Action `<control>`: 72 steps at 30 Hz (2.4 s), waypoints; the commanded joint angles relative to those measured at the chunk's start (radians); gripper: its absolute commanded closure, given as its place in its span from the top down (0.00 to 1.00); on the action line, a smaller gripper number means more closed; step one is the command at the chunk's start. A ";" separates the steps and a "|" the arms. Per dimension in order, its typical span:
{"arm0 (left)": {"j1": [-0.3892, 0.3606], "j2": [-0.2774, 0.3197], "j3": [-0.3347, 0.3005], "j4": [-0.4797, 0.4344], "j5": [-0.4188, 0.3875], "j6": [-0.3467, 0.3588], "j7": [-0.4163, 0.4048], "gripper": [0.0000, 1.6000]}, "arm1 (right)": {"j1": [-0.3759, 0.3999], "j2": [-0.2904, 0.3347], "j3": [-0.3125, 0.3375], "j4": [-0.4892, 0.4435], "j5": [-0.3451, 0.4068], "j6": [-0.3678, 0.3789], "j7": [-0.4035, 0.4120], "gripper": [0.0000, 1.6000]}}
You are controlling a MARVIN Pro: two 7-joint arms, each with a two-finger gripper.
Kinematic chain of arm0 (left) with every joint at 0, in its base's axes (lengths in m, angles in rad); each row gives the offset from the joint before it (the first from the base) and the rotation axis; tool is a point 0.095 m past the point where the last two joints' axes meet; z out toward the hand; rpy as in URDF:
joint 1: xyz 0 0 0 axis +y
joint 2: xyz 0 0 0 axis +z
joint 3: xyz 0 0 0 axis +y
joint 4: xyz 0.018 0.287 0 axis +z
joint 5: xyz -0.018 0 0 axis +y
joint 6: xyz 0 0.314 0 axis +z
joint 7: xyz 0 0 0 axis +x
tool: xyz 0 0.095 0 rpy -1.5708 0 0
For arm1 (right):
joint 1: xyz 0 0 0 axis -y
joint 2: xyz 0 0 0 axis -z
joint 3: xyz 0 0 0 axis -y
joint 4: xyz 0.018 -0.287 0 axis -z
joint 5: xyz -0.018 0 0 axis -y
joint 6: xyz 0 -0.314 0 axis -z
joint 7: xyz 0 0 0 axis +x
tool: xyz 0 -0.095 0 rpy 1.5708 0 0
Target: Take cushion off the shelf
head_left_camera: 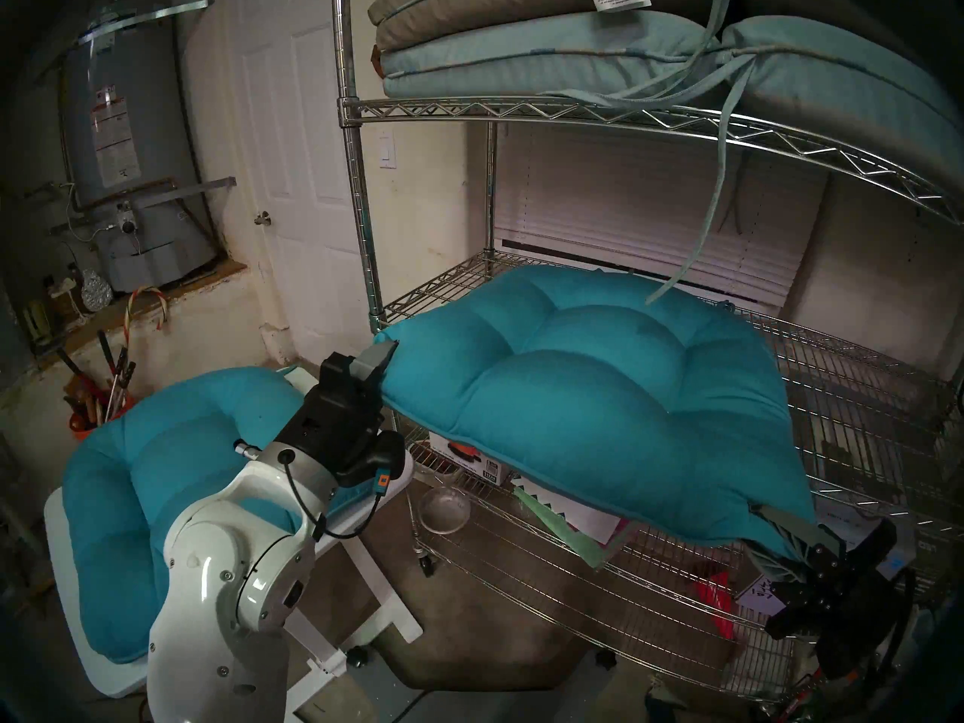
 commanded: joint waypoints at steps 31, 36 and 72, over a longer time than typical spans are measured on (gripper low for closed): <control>0.206 -0.033 -0.307 -0.065 -0.117 -0.031 0.421 0.00 | 0.162 0.095 -0.137 -0.057 0.058 0.124 0.066 0.00; 0.233 -0.039 -0.341 -0.065 -0.126 -0.042 0.461 0.00 | 0.181 0.106 -0.150 -0.057 0.056 0.131 0.075 0.00; 0.436 -0.148 -0.709 -0.065 -0.223 -0.156 0.793 0.00 | 0.354 0.207 -0.304 -0.057 0.046 0.147 0.155 0.00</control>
